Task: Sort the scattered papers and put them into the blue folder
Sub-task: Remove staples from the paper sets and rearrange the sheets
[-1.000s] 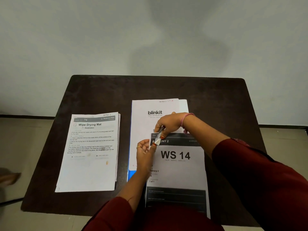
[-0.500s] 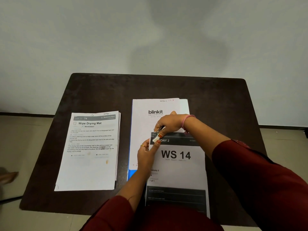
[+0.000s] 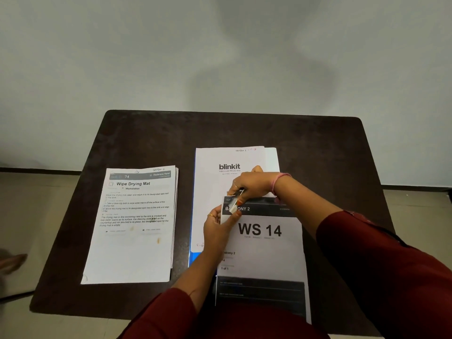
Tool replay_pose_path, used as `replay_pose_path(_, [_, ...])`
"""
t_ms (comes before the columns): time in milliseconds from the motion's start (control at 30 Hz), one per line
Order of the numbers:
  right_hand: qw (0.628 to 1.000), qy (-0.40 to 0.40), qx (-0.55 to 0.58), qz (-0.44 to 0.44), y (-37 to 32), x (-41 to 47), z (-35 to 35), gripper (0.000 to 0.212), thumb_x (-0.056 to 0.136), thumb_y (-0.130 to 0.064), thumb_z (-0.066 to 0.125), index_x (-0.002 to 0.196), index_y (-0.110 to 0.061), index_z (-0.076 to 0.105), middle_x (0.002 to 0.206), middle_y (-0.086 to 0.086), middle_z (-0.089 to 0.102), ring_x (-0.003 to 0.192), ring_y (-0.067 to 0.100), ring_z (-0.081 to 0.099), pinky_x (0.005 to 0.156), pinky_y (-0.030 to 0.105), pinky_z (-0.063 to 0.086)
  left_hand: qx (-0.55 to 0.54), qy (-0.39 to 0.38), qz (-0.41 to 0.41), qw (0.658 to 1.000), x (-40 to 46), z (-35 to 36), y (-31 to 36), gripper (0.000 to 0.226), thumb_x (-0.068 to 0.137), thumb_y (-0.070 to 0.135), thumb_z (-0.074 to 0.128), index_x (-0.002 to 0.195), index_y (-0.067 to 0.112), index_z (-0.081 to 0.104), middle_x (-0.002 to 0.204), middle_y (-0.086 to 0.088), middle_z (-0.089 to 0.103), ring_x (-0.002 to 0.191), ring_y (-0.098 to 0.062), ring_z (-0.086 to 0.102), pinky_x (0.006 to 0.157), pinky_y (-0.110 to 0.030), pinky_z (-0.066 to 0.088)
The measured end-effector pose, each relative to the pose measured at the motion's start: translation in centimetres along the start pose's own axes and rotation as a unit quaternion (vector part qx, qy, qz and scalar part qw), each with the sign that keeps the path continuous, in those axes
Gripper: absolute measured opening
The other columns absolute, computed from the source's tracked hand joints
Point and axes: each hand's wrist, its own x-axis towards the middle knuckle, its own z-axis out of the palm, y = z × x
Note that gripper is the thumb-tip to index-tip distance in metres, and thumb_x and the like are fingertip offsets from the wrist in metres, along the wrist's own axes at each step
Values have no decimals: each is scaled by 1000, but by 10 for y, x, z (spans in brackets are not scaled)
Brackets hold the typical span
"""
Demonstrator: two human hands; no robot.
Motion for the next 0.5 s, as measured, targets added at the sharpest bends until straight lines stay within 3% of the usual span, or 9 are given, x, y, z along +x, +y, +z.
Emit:
replay_pose_path(133, [998,36,57,10,16,-18,3,35,93,-32,56,128,-32,56,127,-7,57,117,14,45,96,38,30,-23,3,7,1000,-3,0,1,35,86,22,69,117,19,54,101,-3,71,77,-19,73,63,-29,60])
replay_pose_path(267, [967,170,180,57,39,-56,20,35,92,-30,59,127,-30,58,126,-10,57,121,10,46,104,33,29,-50,-3,8,999,-2,-2,0,30,89,18,65,116,15,55,102,-6,72,80,-22,73,67,-35,61])
replay_pose_path(367, [885,350,270,148,52,-86,59,36,90,-36,58,126,-35,57,121,-14,56,118,14,49,105,48,36,-66,4,-2,998,-2,-1,0,20,93,20,59,113,14,57,99,-7,73,81,-22,72,69,-34,60])
replay_pose_path(433, [804,455,302,237,54,-103,93,36,90,-30,60,126,-27,58,121,-4,58,114,20,52,100,48,43,-53,8,-9,999,-1,-1,-1,17,96,25,54,110,14,57,98,-8,72,83,-23,72,69,-33,60])
replay_pose_path(500, [730,509,318,326,51,-121,124,37,90,-24,61,126,-19,58,122,6,59,115,27,52,99,46,45,-44,13,-19,999,0,0,-1,19,98,28,50,109,13,56,98,-8,72,85,-24,71,69,-32,60])
